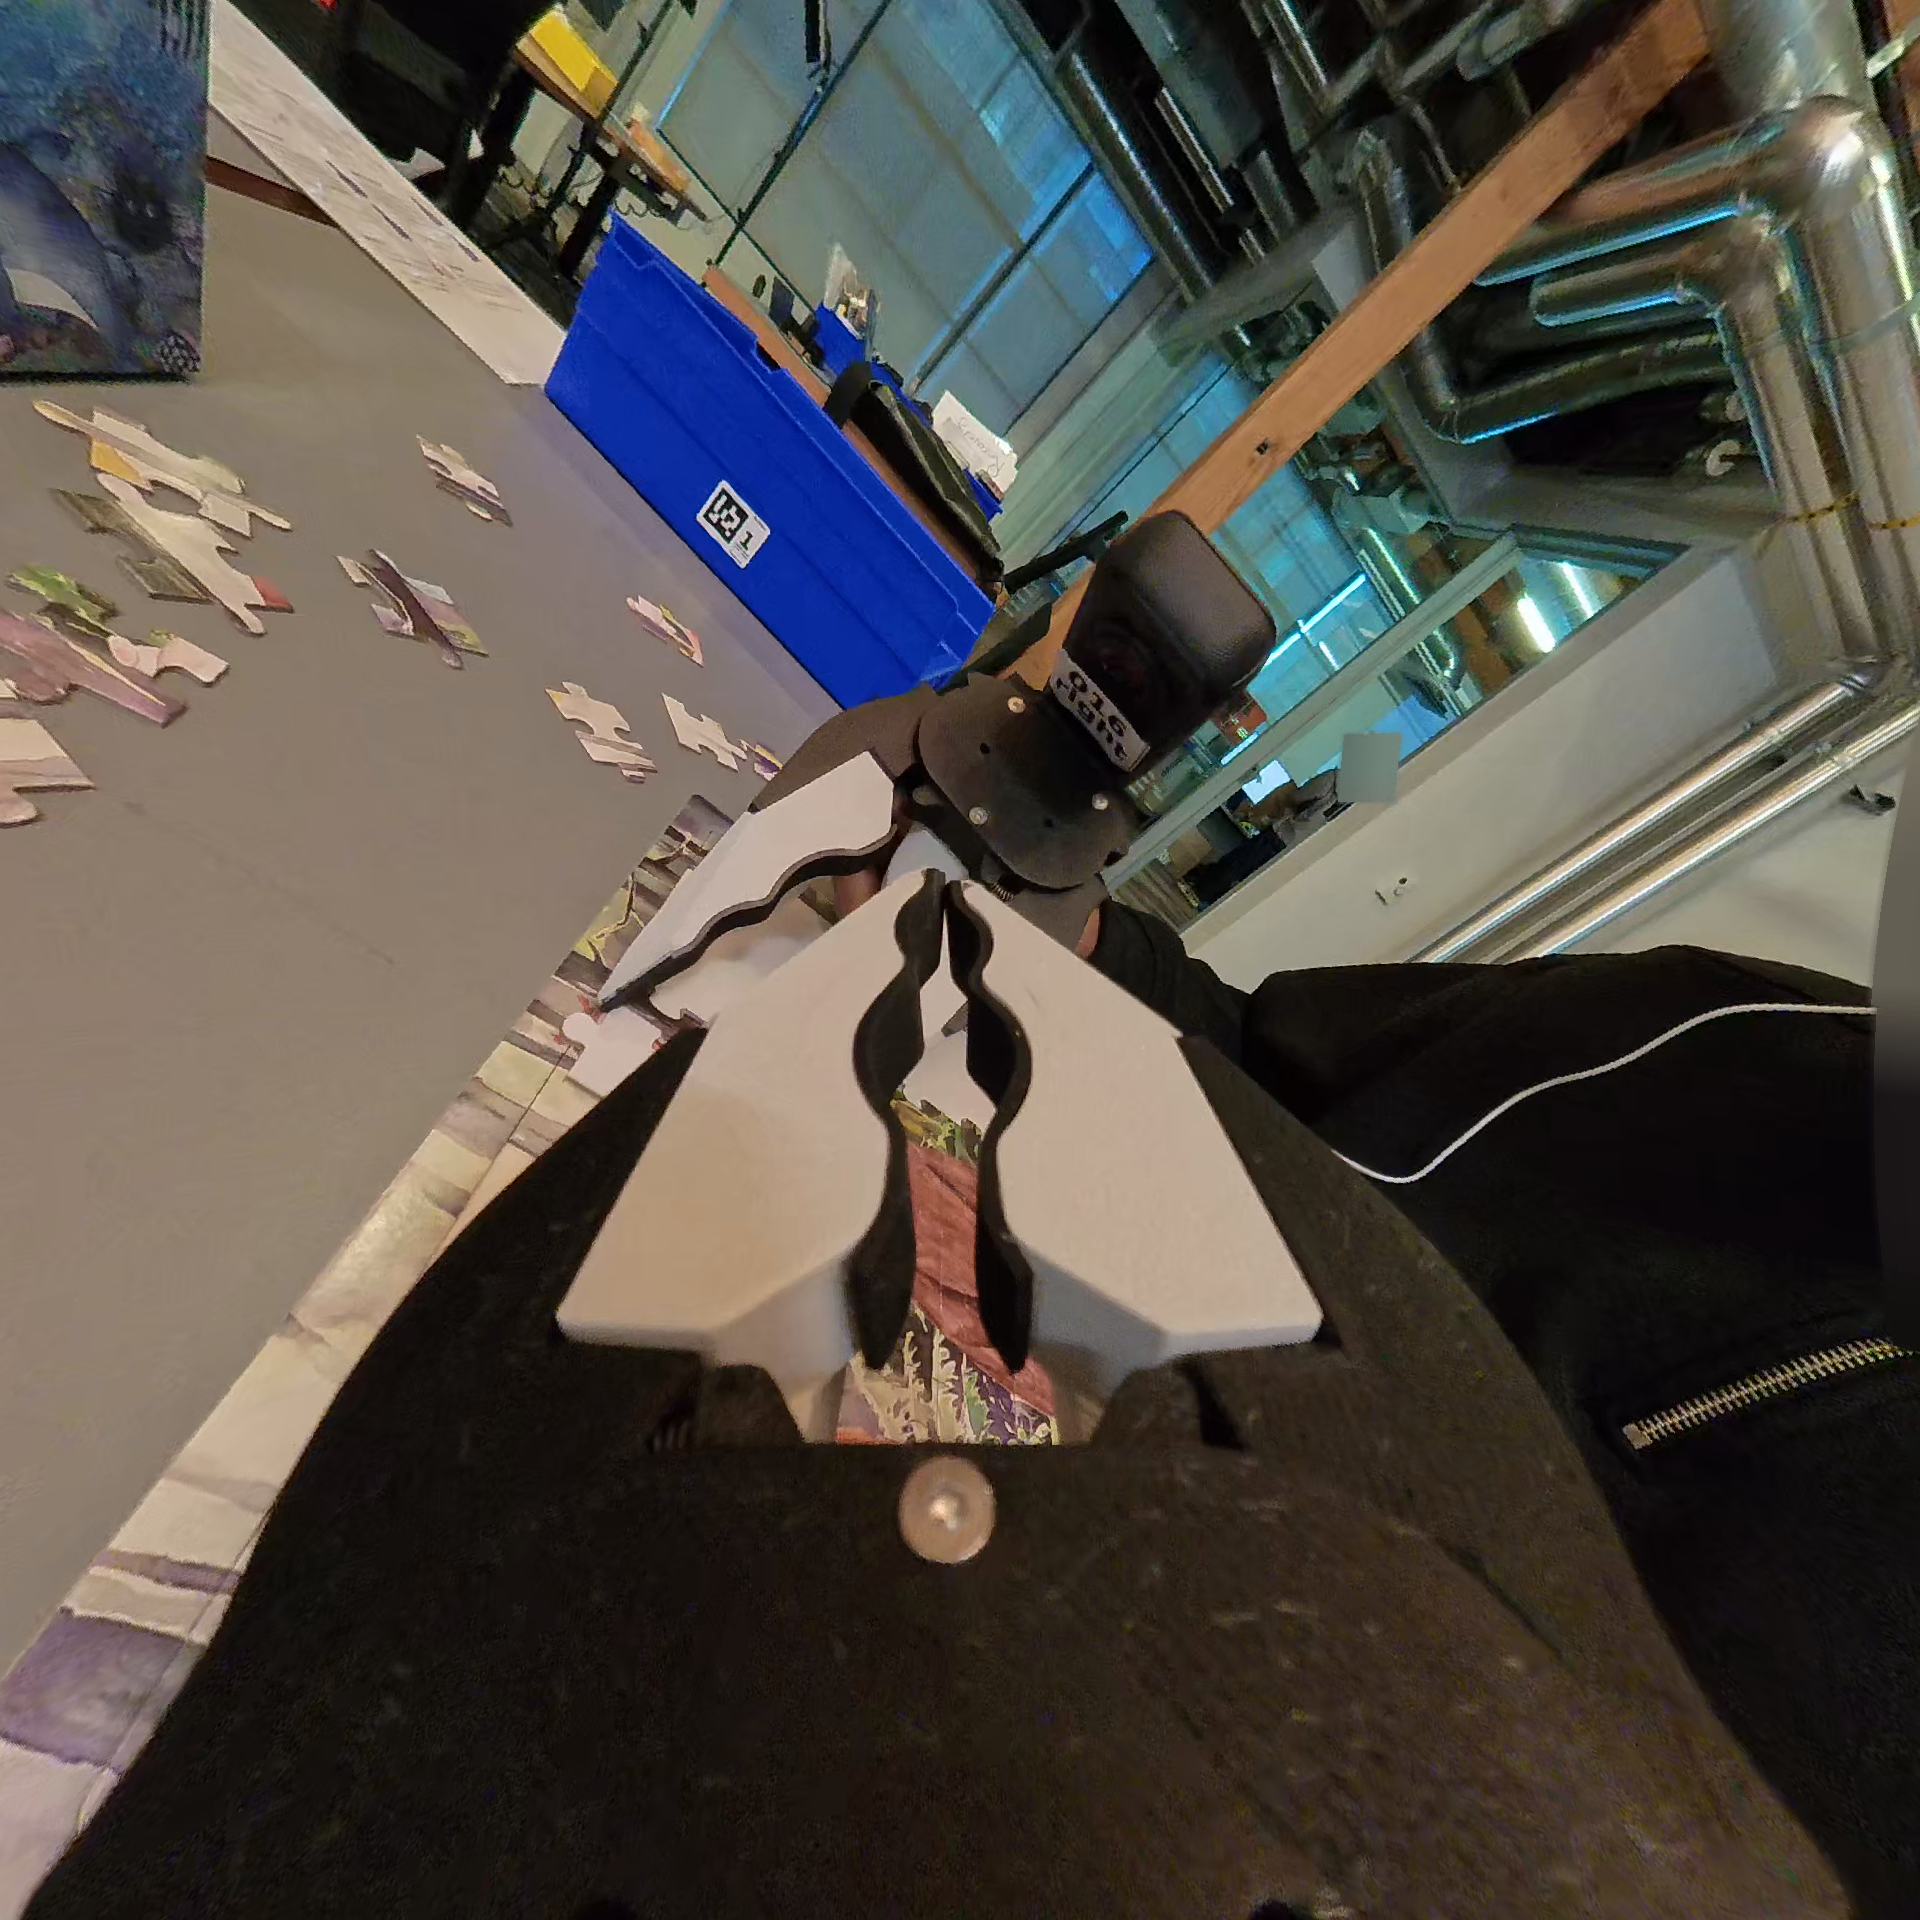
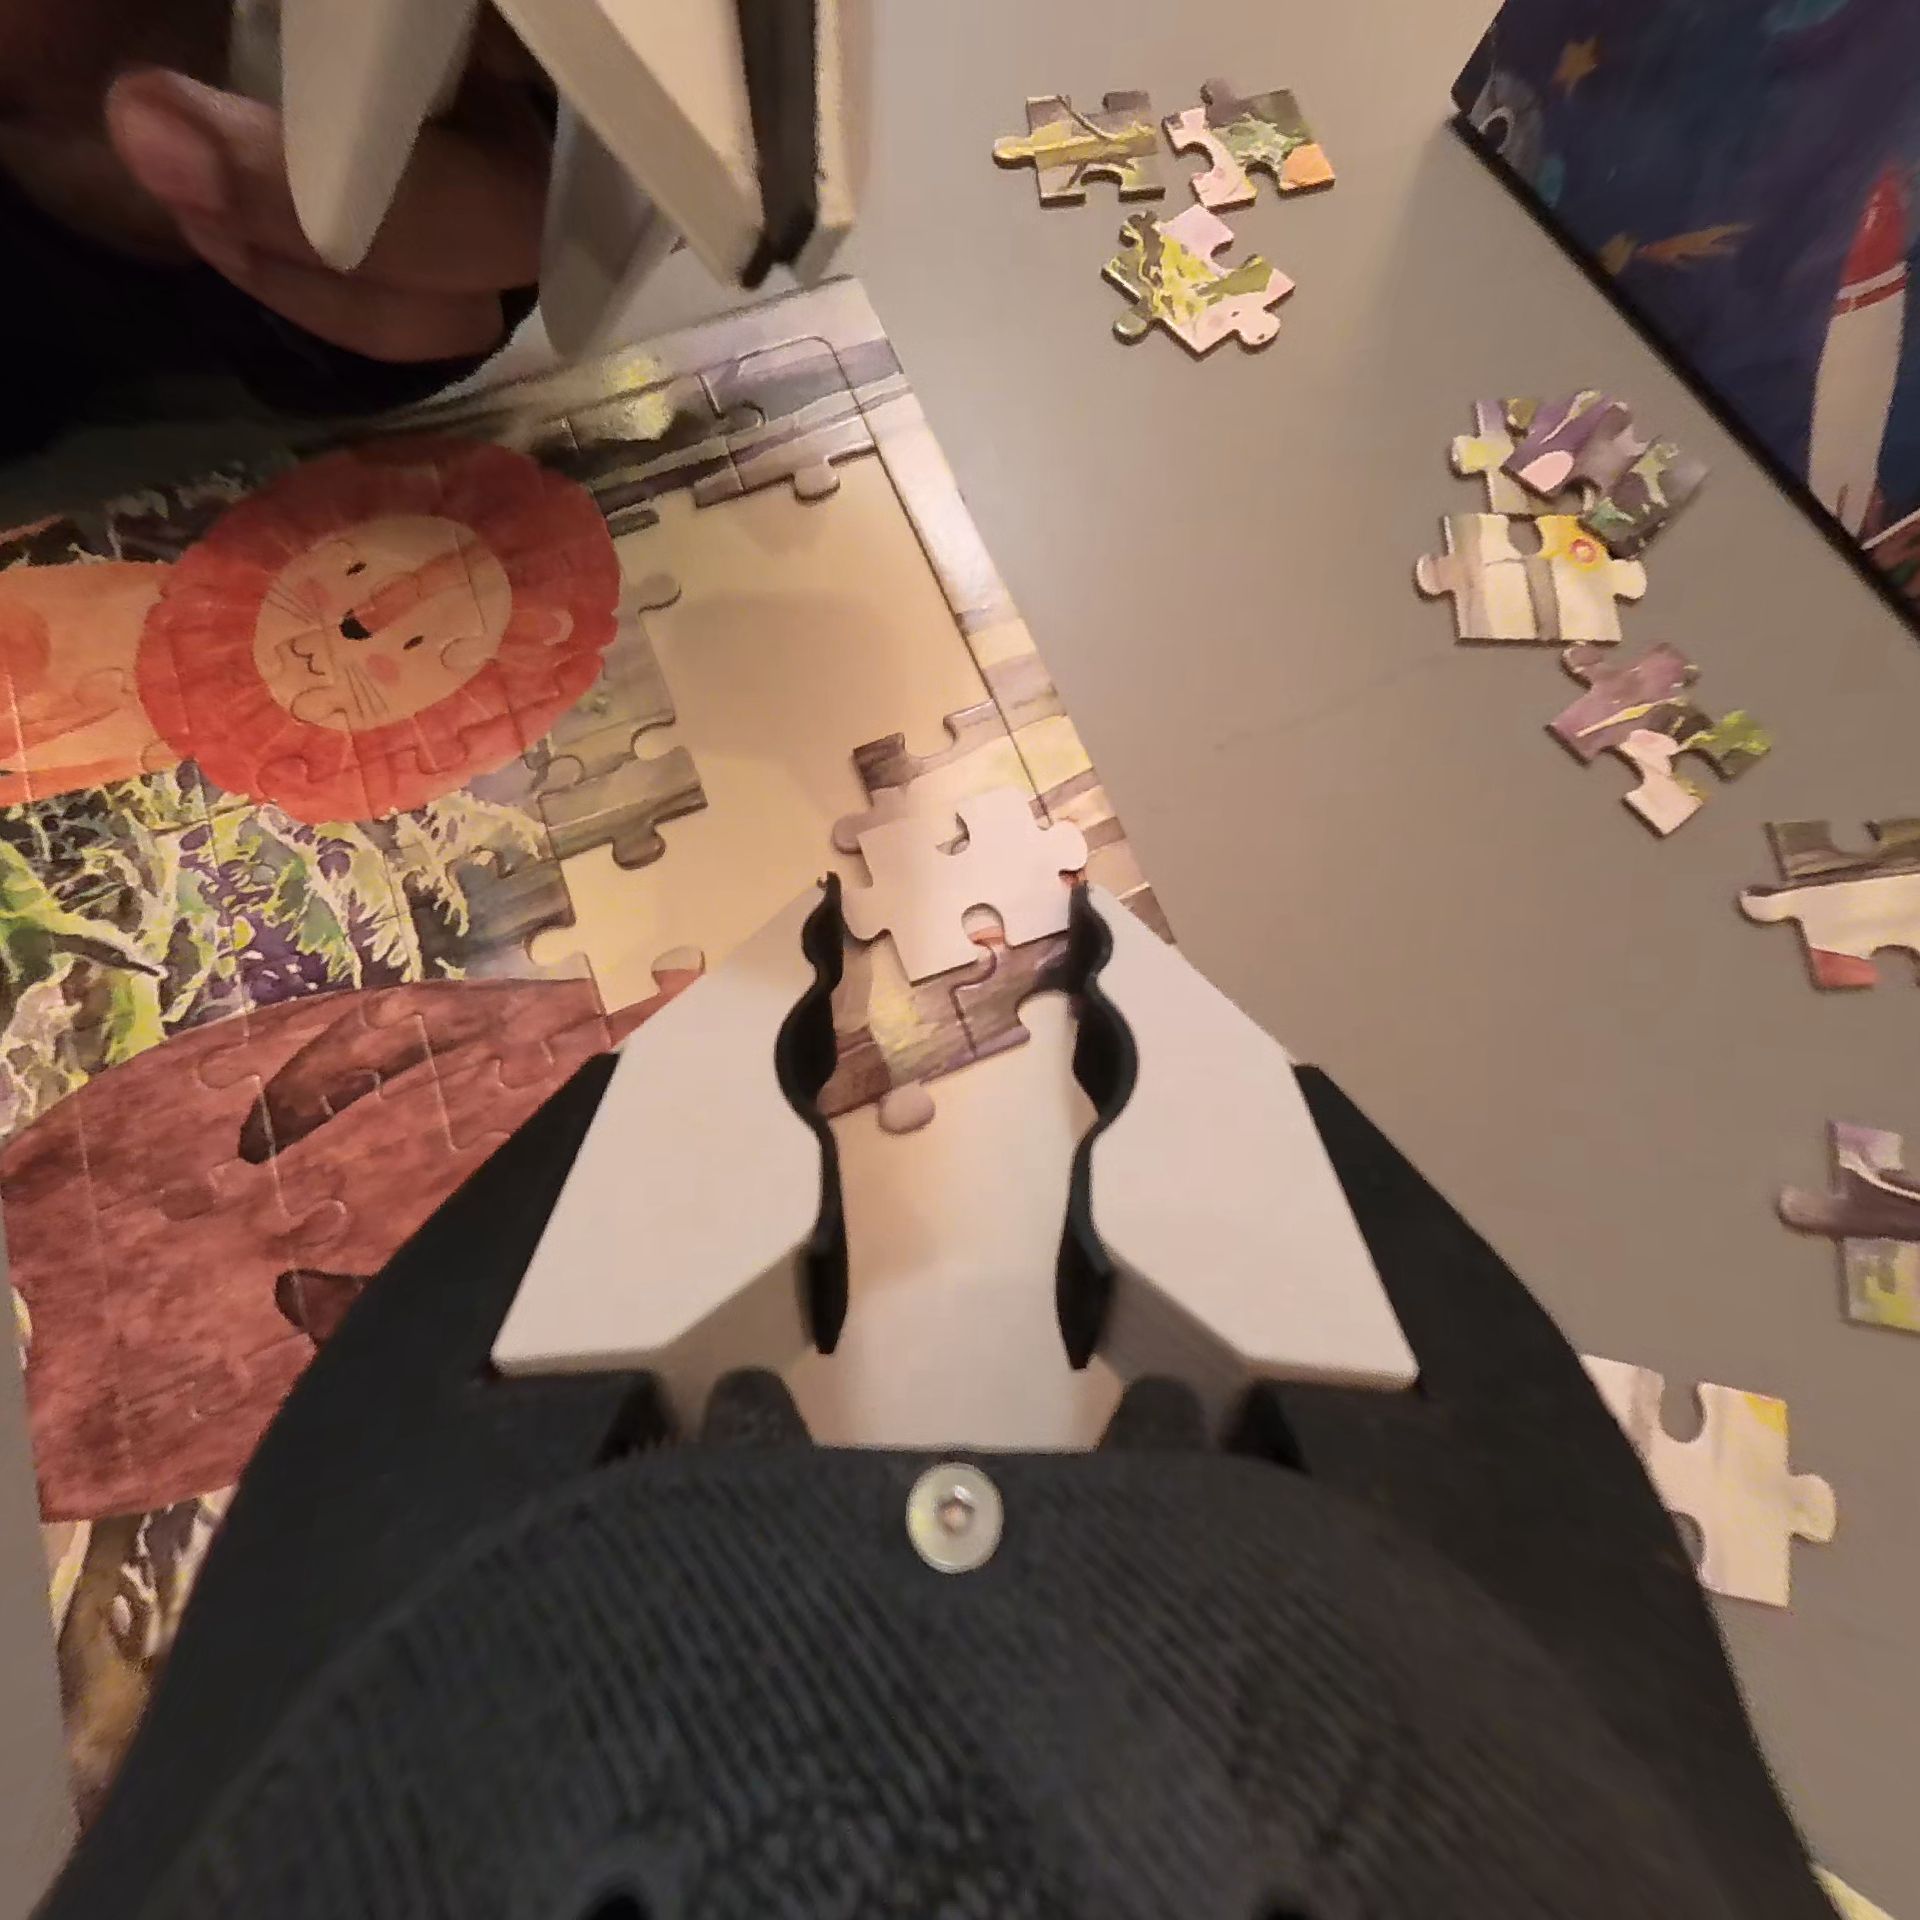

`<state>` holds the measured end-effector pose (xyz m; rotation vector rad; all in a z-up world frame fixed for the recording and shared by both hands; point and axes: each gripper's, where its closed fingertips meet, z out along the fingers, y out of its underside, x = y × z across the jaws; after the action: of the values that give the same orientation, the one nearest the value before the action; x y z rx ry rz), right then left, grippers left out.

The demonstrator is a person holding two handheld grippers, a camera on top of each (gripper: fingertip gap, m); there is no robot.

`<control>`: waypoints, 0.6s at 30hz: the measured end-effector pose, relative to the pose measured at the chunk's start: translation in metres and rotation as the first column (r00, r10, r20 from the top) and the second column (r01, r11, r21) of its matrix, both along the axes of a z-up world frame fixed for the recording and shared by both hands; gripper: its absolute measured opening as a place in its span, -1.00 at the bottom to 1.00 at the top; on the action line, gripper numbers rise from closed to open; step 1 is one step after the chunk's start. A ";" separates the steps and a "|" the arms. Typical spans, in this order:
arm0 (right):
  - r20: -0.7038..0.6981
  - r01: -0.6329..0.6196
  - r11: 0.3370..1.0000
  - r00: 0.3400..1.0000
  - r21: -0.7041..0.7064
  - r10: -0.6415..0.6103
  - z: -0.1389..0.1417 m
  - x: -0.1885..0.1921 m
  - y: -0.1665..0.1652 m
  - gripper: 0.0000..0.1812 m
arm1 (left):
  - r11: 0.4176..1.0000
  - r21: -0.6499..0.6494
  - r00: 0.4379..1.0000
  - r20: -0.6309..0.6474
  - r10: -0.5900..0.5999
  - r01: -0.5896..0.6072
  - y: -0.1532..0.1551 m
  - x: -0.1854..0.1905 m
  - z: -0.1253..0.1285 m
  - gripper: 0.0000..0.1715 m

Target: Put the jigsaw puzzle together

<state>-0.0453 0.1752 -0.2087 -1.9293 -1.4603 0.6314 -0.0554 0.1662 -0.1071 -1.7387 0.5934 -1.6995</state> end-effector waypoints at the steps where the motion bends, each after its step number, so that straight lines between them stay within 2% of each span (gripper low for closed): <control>1: -0.006 -0.002 1.000 1.000 -0.008 0.002 0.001 -0.001 -0.001 -0.54 | 1.000 0.000 1.000 0.003 0.001 -0.001 0.000 -0.001 0.000 -1.00; 5: -0.112 -0.015 0.997 0.994 -0.076 0.006 0.015 -0.007 -0.007 -0.54 | 1.000 0.014 1.000 0.020 0.021 -0.021 0.003 -0.005 0.004 -0.97; 7: -0.257 -0.059 0.985 0.966 -0.161 0.016 0.037 -0.014 -0.016 -0.54 | 0.999 0.035 0.998 0.039 0.040 -0.041 0.006 -0.008 0.008 -0.81; 9: -0.468 -0.171 0.944 0.883 -0.283 0.020 0.071 -0.020 -0.030 -0.54 | 0.996 0.067 0.997 0.068 0.048 -0.052 0.006 -0.011 0.015 -0.63; 11: -0.679 -0.337 0.857 0.734 -0.390 -0.021 0.111 -0.018 -0.041 -0.54 | 0.993 0.113 0.994 0.106 0.027 -0.039 0.002 -0.012 0.024 -0.50; 13: -0.802 -0.484 0.747 0.588 -0.456 -0.108 0.142 -0.009 -0.044 -0.55 | 0.986 0.164 0.989 0.147 -0.009 -0.015 -0.006 -0.012 0.033 -0.41; 15: -0.837 -0.562 0.669 0.519 -0.486 -0.173 0.152 -0.005 -0.044 -0.55 | 0.979 0.202 0.986 0.165 -0.030 -0.004 -0.013 -0.009 0.039 -0.40; 18: -0.850 -0.636 0.581 0.478 -0.508 -0.221 0.156 -0.007 -0.047 -0.55 | 0.972 0.235 0.987 0.153 -0.051 0.014 -0.021 -0.001 0.040 -0.41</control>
<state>-0.0520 0.1283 -0.0524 -1.3895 -0.7284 2.3610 -0.0567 0.1455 -0.0667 -1.4227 0.7213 -1.6960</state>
